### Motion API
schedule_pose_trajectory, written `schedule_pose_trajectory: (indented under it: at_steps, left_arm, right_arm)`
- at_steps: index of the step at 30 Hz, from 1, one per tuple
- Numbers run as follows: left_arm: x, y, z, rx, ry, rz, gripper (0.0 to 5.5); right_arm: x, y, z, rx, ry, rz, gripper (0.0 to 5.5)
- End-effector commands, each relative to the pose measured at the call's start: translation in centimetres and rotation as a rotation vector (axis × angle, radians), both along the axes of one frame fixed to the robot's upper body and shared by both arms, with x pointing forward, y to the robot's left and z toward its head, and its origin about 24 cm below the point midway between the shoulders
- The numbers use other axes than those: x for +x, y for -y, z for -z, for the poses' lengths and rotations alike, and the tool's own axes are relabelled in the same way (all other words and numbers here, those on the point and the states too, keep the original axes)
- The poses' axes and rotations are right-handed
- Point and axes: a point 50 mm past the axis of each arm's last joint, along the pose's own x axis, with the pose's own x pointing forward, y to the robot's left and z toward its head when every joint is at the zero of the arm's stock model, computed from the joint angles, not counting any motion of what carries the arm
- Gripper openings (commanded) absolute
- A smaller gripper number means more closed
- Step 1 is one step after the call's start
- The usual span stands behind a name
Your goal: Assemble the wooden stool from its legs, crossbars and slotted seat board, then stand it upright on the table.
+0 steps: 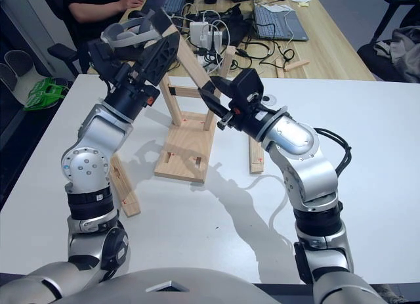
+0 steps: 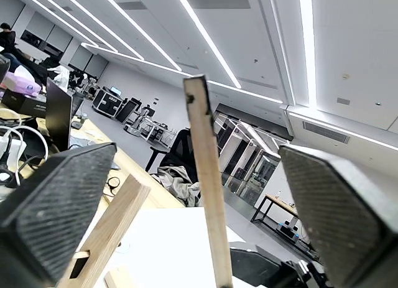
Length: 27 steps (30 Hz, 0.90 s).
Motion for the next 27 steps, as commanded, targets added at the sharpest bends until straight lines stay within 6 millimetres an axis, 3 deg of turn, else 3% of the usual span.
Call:
schedule_pose_trajectory:
  at_steps: [1,5,27]
  left_arm:
    - [0.0,0.2,-0.4,0.010,-0.002,0.015,4.07]
    - [-0.1,0.2,-0.3,0.017,-0.004,0.019,4.00]
    - [-0.3,0.2,0.1,0.032,-0.016,0.033,0.63]
  right_arm:
    - [-0.2,-0.2,0.8,-0.052,0.013,-0.016,1.30]
    - [-0.2,-0.1,1.1,-0.070,0.021,-0.014,1.30]
    - [-0.1,0.5,2.5,-0.118,0.034,0.015,1.30]
